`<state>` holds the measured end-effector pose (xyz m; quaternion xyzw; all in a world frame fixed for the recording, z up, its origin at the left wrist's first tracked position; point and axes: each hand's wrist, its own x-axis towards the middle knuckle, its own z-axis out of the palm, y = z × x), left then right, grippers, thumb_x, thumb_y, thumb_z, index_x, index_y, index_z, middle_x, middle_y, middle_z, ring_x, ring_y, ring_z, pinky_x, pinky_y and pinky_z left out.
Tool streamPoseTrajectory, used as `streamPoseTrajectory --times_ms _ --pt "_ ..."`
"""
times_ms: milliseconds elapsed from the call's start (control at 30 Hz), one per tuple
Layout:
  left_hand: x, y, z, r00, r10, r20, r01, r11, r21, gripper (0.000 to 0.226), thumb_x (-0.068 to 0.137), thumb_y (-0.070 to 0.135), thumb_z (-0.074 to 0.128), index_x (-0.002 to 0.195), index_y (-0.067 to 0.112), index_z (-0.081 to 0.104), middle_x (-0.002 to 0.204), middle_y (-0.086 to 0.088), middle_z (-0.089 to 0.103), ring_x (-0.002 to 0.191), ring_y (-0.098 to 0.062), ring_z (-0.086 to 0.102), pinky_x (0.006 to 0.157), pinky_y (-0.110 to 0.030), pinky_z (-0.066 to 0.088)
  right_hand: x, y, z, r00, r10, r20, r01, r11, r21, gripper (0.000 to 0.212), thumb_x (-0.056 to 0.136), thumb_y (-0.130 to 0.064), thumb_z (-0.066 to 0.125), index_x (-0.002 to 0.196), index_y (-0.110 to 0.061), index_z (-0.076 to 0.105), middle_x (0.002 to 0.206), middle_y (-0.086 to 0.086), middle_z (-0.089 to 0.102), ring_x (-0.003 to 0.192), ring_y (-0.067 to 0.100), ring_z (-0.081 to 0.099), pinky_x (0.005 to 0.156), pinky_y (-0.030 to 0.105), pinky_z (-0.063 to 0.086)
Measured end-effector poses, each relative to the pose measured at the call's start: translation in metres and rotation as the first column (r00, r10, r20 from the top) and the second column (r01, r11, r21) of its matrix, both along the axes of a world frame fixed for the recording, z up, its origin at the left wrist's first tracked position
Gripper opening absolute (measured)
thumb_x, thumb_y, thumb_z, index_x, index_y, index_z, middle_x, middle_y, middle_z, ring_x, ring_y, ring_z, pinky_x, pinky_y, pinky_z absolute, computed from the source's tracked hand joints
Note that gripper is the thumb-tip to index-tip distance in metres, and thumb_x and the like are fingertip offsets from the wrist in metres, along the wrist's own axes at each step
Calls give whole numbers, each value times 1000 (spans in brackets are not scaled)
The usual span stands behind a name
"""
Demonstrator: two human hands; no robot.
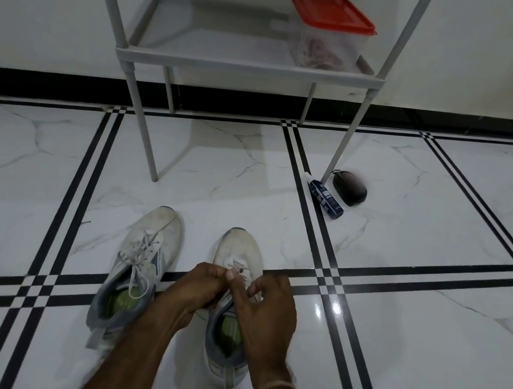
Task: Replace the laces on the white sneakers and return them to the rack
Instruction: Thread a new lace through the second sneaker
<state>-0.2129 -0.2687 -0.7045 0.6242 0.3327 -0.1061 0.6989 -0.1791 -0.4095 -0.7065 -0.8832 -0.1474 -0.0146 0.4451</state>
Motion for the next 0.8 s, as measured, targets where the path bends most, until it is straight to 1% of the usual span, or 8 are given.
streamPoseTrajectory --times_ms 133,200,333,400,500,667,733,800 --pt "-2 1 -6 1000 -7 14 6 999 40 44 100 41 61 105 0 76 87 -19 72 75 -21 59 73 -33 46 6 -3 -7 998 65 -5 -65 997 47 26 97 -41 65 76 -28 57 73 -13 58 68 5 55 62 19 44" --pt "-3 -1 -7 999 5 35 -7 998 59 47 101 39 60 102 -6 74 71 -9 69 63 -13 58 64 -24 45 11 -4 -10 994 113 0 -113 993 23 27 101 -32 60 75 -28 55 69 -13 56 64 5 54 59 22 44" --pt "-4 5 -18 988 148 31 -151 947 282 46 101 29 60 60 9 64 60 -5 59 60 -20 56 65 -30 47 27 -19 -10 976 90 -197 -62 988 143 32 103 -35 57 73 -24 60 64 -9 59 62 6 55 58 28 53" --pt "-9 13 -29 978 211 11 -191 860 473 42 101 28 60 62 17 65 68 -10 67 71 -28 68 69 -35 55 21 -34 -17 908 70 -412 37 968 247 36 103 -36 57 69 -22 59 64 -7 58 64 12 55 61 33 56" --pt "-16 6 -29 988 151 -21 -99 740 665 41 104 31 54 65 18 59 71 -5 64 76 -28 65 62 -29 38 -2 -44 -19 773 121 -623 136 927 349 44 96 -46 57 66 -12 54 63 1 54 65 18 49 64 34 48" --pt "-28 4 -35 999 -4 -47 38 639 769 35 104 42 46 72 32 57 70 10 64 69 -5 59 59 -24 38 22 -29 5 699 269 -663 170 838 519 39 105 -31 53 95 2 72 92 9 77 82 20 71 73 30 56" --pt "-27 3 -38 1000 3 -24 18 615 789 39 105 48 37 74 30 53 72 6 65 72 -13 63 63 -29 46 24 -20 14 654 318 -686 201 802 563 46 106 -32 51 97 10 65 86 13 73 68 18 65 62 24 53" --pt "-26 1 -38 997 73 23 -63 609 790 46 104 54 28 77 27 53 77 2 67 77 -24 66 70 -37 53 18 -13 15 619 326 -714 239 788 567 42 106 -33 49 86 2 60 73 10 61 55 11 49 52 20 46"
